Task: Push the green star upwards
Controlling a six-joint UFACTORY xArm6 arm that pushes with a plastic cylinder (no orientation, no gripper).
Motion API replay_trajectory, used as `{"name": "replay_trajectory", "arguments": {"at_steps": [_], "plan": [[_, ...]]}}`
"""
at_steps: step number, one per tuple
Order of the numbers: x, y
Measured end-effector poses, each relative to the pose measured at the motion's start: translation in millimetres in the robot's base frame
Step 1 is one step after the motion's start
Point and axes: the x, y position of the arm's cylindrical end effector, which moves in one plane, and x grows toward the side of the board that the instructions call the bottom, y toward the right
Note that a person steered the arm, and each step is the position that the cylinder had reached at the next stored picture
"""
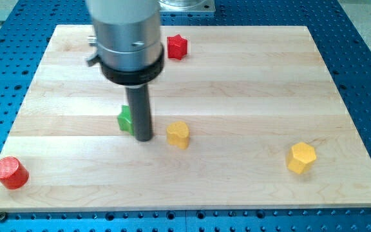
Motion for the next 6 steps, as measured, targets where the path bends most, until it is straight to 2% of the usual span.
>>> {"name": "replay_trajectory", "arguments": {"at_steps": [1, 2, 4, 6], "plan": [[-3.5, -32.8], [11.4, -60.0], [-47.2, -23.3], [-56.3, -27.8]]}}
